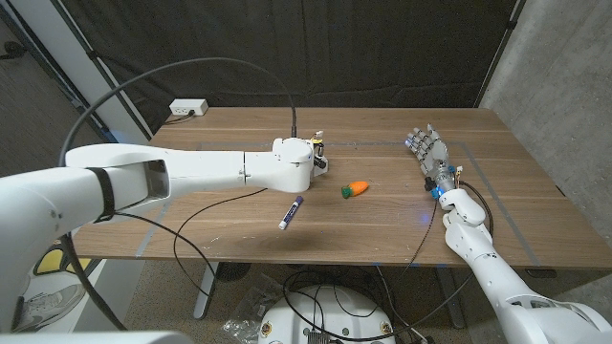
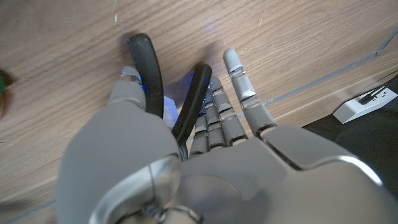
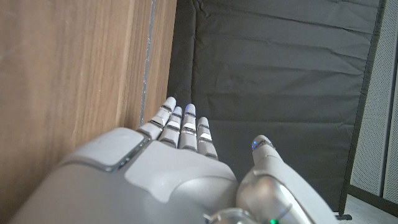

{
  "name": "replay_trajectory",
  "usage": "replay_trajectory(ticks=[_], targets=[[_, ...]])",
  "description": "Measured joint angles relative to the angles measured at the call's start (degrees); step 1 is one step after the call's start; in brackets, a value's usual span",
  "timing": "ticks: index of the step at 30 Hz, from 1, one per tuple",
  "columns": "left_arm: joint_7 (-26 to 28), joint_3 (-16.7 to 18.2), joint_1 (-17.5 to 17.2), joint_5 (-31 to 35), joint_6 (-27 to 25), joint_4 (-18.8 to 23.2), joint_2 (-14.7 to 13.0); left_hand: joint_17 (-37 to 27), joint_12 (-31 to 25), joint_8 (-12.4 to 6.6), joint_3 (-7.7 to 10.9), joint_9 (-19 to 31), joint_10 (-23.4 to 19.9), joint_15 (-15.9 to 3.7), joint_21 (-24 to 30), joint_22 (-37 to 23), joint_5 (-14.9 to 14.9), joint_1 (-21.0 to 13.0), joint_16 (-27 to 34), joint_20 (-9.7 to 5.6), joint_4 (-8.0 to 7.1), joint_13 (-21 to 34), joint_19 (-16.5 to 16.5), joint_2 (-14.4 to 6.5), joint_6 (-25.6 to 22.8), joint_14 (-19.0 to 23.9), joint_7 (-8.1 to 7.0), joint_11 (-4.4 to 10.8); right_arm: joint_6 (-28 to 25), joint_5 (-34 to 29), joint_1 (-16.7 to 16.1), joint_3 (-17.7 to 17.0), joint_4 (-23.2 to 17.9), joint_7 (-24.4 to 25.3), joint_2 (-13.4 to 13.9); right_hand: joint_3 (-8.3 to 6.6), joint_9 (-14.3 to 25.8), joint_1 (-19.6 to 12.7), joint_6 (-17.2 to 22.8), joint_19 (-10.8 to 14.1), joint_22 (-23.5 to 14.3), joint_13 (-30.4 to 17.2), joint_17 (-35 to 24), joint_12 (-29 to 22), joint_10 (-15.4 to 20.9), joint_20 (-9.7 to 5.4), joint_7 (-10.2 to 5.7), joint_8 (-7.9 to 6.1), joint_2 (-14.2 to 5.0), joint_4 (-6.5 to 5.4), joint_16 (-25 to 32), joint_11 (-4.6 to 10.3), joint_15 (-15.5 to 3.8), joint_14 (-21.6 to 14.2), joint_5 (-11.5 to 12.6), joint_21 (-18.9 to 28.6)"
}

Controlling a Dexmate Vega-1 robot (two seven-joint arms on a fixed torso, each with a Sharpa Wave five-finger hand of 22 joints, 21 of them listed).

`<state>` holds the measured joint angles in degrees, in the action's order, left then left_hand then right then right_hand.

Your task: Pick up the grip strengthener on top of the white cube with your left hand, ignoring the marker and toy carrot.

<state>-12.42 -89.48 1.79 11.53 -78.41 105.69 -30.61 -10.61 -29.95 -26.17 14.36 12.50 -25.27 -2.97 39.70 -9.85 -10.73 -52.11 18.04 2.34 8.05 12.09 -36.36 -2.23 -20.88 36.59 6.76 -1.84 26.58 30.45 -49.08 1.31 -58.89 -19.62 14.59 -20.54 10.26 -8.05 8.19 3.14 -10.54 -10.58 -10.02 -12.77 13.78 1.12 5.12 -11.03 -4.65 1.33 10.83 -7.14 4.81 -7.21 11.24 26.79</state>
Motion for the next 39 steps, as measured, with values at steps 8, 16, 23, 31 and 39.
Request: replay_trajectory(ticks=[8, 16, 23, 31, 39], targets=[[4.0, 1.8, -2.4, 0.5, 1.8, 0.5, -1.0, 0.3, 0.7, -0.78, 1.23, -0.7, -2.6, 0.40, -1.2, 0.1, -0.4, -0.6, 0.1, -0.97, 1.23, -0.4, -0.7, 0.6, -4.2, 3.2, -2.03, 1.46, 0.6, -0.1, 0.3, 0.0, 0.7, 0.0, 0.0, 0.00, 0.0, 0.2, 0.2, 0.0, 0.0, 0.0, 0.0, 0.0, 0.3, 0.00, -0.21, 0.00, -0.22, 0.00, 0.0, -0.30, 0.00, 0.0, 0.0, 0.0], [3.3, -1.1, -1.0, 1.7, 2.3, -1.1, -0.3, -0.3, 11.9, 7.31, -0.97, -1.1, 7.4, 0.50, -7.6, 0.1, -0.1, 0.1, -7.0, 1.56, -2.26, -0.5, 5.7, 3.8, 8.8, -11.3, -1.32, 1.18, 1.7, -0.1, 0.6, 0.0, 1.8, 0.3, -0.5, 0.16, 0.0, 0.6, 0.4, 0.2, 0.0, 0.0, 0.0, 0.0, 0.5, 0.21, -0.41, 0.00, -0.13, -0.16, 0.0, -0.10, 0.23, -0.8, 0.0, 0.0], [1.4, -6.0, 1.7, 3.0, 2.3, -3.8, 1.5, -0.3, 12.2, 6.16, -1.19, -0.9, 3.5, 0.35, -8.7, 0.1, -0.1, 0.8, -5.6, 0.81, -2.10, -0.2, 4.1, 4.0, 3.4, -8.7, -2.38, 2.37, 3.0, 0.0, 0.8, -0.1, 2.5, 0.6, -0.9, 0.31, 0.0, 0.7, 0.7, 0.5, 0.0, 0.0, 0.0, 0.0, 0.5, 0.52, -0.71, 0.00, -0.20, -0.32, 0.2, -0.10, 0.10, -1.3, 0.0, 0.0], [2.8, -7.1, 1.1, 5.3, 4.5, -5.8, 2.0, 0.7, 10.2, 1.53, 4.64, -1.3, -14.5, 2.36, -8.3, -0.2, -0.6, -0.9, -2.5, -4.12, 1.48, -0.4, -5.3, 2.2, -12.7, 7.0, -4.04, 3.30, 4.2, -0.5, 1.0, 0.2, 3.2, 1.7, -1.0, 0.31, 0.0, 1.2, 1.2, 0.5, 0.0, 0.0, 0.0, 0.0, 0.5, 0.52, -0.81, 0.00, -0.12, -0.31, 0.2, -0.10, 0.29, -1.5, 0.0, 0.0], [6.6, -3.5, -3.1, 8.4, 7.6, -6.0, 0.7, 0.9, 10.0, 0.52, 8.82, -0.9, -21.8, 4.74, -5.9, -0.2, -0.7, -0.9, -2.3, -7.47, 5.65, -0.8, -11.6, 2.2, -16.7, 12.3, -0.16, -2.97, 5.0, -1.5, 1.4, 0.9, 3.6, 3.0, -0.7, 0.55, 0.0, 1.2, 1.2, 0.5, 0.0, 0.0, 0.0, 0.0, 0.5, 0.52, -0.81, 0.00, -0.12, -0.55, 0.2, -0.10, 0.29, -1.5, 0.0, 0.0]])
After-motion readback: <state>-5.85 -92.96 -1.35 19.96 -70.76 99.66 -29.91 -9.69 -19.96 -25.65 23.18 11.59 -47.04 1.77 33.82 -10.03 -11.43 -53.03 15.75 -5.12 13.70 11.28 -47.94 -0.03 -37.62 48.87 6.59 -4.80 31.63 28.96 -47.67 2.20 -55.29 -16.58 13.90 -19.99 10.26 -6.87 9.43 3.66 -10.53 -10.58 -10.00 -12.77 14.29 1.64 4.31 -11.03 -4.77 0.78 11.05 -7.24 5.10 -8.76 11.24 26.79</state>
